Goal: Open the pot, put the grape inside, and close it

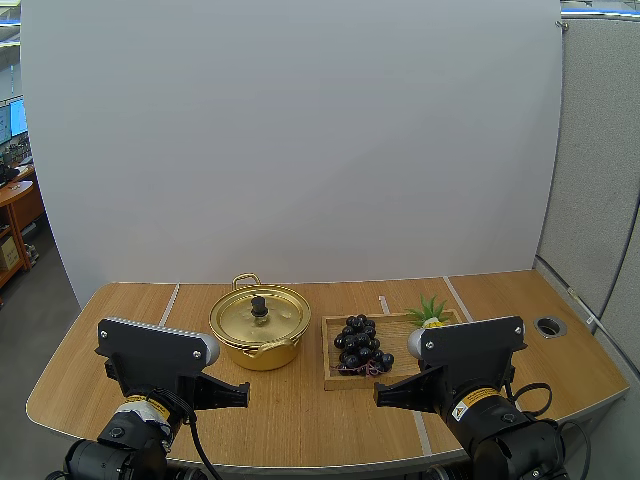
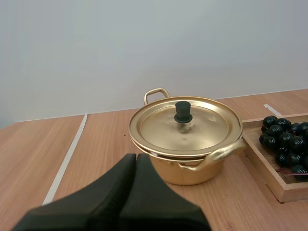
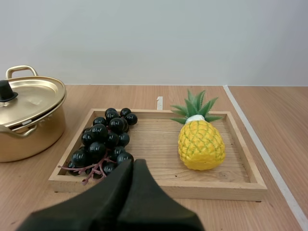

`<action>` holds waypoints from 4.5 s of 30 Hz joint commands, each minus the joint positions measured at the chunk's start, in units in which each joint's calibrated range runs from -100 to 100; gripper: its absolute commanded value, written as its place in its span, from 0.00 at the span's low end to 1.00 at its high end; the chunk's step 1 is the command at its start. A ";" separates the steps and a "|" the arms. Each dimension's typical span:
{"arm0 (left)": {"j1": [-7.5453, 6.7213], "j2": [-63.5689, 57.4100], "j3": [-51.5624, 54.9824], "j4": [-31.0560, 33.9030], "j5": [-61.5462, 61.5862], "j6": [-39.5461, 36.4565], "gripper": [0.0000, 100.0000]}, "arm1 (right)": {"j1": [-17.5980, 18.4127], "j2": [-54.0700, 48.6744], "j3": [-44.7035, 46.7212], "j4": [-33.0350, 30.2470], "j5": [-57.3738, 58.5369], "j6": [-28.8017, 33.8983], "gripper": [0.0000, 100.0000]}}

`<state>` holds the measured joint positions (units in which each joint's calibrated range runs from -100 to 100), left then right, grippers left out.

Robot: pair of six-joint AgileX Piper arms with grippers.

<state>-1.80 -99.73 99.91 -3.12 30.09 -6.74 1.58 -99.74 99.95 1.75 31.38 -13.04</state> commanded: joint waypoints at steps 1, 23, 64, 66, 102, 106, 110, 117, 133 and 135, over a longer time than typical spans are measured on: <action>0.04 -0.27 0.09 -0.88 -1.48 -0.47 0.01 | -0.20 -0.26 0.05 -0.58 -0.30 -0.58 0.00; 0.04 -0.27 0.09 -0.88 -1.48 -0.47 0.01 | -0.20 -0.26 0.05 -0.38 -0.30 -0.58 0.00; 0.04 0.80 -44.06 0.46 18.00 -0.23 0.01 | -0.20 1.62 -48.85 -1.12 30.34 -0.36 0.00; 0.04 3.39 -45.48 0.46 18.45 -0.23 0.01 | -0.20 4.18 -49.13 -1.12 31.97 -0.36 0.00; 0.04 50.32 -57.54 -0.72 37.46 -1.56 0.08 | -0.20 42.57 -56.76 -1.00 47.89 -0.36 1.00; 0.04 50.32 -57.54 1.90 37.46 -2.96 0.39 | -0.20 42.57 -56.76 -1.00 47.89 -0.36 1.00; 0.04 50.32 -57.54 4.37 39.55 -2.96 0.90 | -0.20 42.57 -56.76 -1.00 47.89 -0.36 1.00; 0.04 52.76 -57.54 4.50 48.47 6.39 1.00 | -0.20 42.57 -56.76 -1.00 48.65 -0.36 1.00; 0.04 62.82 -57.66 -8.84 49.25 29.02 1.00 | -0.20 42.57 -56.76 -1.00 49.69 -0.36 1.00; 0.04 64.62 -58.69 -9.49 49.25 29.85 1.00 | -0.20 42.57 -56.76 -1.00 49.87 -0.36 1.00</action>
<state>-1.80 -36.62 42.50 -10.03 80.43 21.11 1.58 -56.86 43.58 0.77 80.89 -13.04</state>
